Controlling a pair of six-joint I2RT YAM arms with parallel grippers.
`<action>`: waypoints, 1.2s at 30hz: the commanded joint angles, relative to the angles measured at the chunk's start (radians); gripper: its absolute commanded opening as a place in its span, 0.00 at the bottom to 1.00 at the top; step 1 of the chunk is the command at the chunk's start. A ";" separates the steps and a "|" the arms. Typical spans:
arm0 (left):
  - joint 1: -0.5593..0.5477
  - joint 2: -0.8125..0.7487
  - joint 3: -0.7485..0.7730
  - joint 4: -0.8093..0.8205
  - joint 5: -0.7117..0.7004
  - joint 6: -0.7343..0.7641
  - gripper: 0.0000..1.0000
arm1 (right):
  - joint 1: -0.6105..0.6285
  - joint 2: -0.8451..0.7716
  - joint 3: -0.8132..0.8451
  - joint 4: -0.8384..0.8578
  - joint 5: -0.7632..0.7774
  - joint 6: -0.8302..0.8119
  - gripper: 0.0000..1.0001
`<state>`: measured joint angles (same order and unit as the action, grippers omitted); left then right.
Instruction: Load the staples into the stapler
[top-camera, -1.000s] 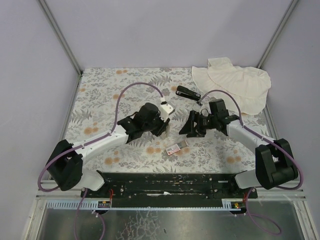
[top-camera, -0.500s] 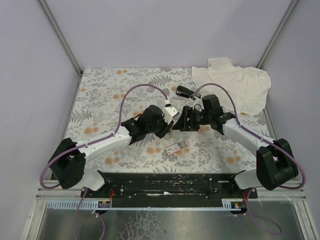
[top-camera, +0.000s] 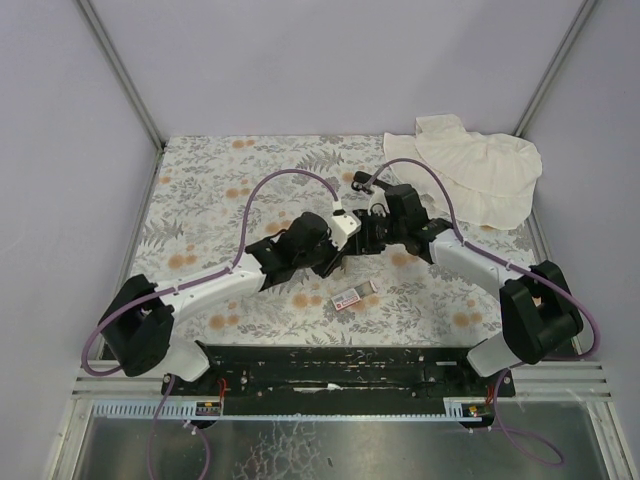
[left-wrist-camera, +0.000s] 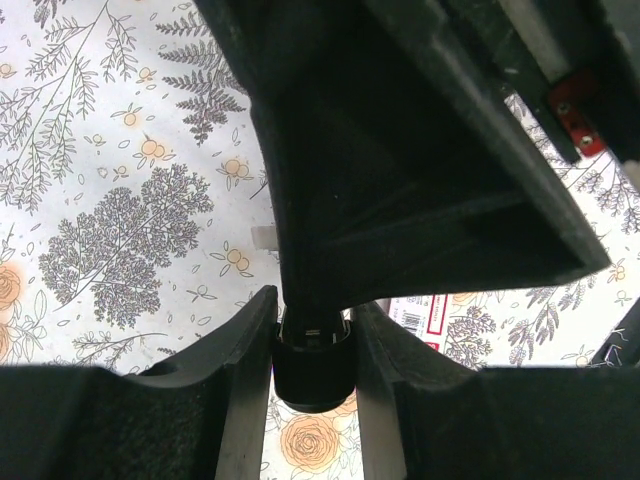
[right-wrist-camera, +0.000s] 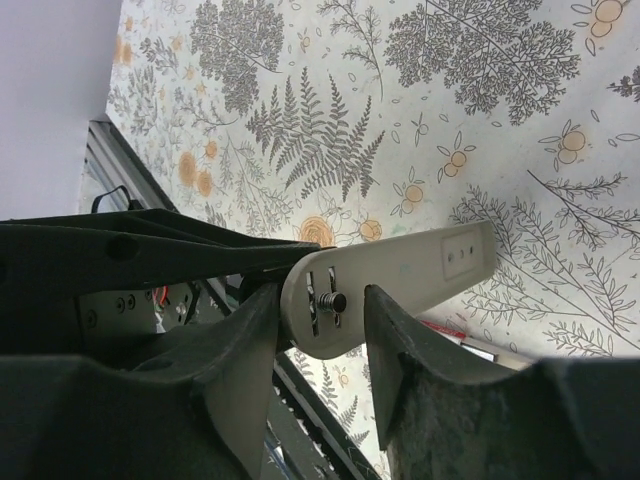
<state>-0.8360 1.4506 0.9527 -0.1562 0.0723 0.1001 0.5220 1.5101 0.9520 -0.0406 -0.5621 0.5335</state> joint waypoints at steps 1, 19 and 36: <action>-0.009 0.009 0.012 0.043 -0.015 -0.012 0.00 | 0.027 0.001 0.023 -0.034 0.155 -0.055 0.41; -0.009 -0.019 0.009 -0.003 -0.090 0.022 0.00 | 0.003 -0.085 0.033 -0.159 0.552 -0.037 0.00; -0.008 0.035 0.050 -0.019 -0.084 0.005 0.30 | -0.031 -0.072 -0.003 -0.068 0.364 -0.020 0.00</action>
<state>-0.8444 1.4918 0.9775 -0.1284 0.0299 0.1108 0.5461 1.4296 0.9546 -0.1219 -0.3599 0.5293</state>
